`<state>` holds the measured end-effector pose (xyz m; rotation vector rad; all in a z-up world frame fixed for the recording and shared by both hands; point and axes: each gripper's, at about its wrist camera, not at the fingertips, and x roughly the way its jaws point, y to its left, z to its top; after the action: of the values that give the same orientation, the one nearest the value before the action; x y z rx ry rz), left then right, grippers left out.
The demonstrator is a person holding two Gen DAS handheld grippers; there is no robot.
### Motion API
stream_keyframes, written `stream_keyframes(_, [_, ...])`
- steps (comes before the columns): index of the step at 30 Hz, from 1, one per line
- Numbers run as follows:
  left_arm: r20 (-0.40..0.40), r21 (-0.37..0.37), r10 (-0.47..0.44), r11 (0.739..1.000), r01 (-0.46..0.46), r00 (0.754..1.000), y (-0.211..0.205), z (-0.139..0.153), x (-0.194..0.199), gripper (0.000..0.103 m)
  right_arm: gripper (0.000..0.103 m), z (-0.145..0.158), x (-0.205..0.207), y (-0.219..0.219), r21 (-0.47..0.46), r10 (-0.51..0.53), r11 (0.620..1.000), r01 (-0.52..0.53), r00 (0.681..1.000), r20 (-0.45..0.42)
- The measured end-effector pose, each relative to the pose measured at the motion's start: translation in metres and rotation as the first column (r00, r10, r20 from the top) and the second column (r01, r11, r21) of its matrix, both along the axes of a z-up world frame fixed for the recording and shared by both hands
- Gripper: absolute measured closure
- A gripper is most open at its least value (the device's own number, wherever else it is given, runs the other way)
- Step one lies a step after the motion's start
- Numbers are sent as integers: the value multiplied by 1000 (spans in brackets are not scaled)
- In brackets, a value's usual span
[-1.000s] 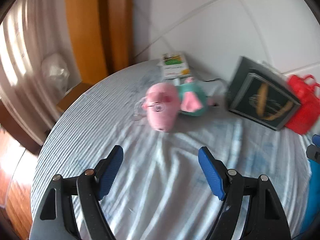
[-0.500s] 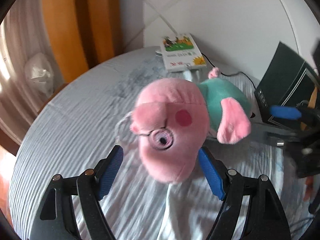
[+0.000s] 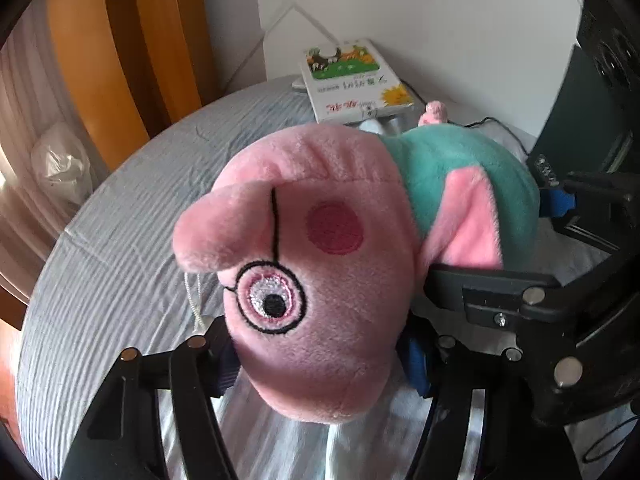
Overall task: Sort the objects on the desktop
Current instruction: 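Grasp the green Daddy Pig plush with both tools together, then carry the Daddy Pig plush over the crate with both tools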
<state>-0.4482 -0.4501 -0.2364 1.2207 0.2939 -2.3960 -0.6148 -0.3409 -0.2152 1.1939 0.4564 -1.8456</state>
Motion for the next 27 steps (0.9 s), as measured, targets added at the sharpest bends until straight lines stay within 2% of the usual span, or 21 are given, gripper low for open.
stream_keyframes(6, [-30, -58, -74, 996, 72, 997, 50, 44, 34, 40, 13, 30, 40, 40, -36, -28, 999, 28, 999, -23])
stream_keyframes(11, [-73, -50, -159, 987, 156, 985, 114, 83, 61, 40, 13, 71, 87, 106, -33, -122, 992, 121, 991, -51])
stream_keyframes(15, [-121, -44, -249, 969, 245, 961, 174, 117, 84, 40, 13, 104, 124, 166, -41, -207, 978, 205, 976, -65])
stream_keyframes(17, [-145, -44, -291, 957, 287, 946, 201, 132, 94, 40, 13, 124, 148, 202, -48, -260, 965, 256, 962, -86])
stream_keyframes(21, [-189, -56, -392, 920, 388, 900, 262, 159, 113, 40, 13, 155, 186, 260, -51, -348, 938, 344, 928, -134])
stream_keyframes(27, [-248, -93, -517, 854, 511, 819, 347, 198, 132, 40, 13, 198, 243, 345, -74, -486, 873, 481, 850, -203])
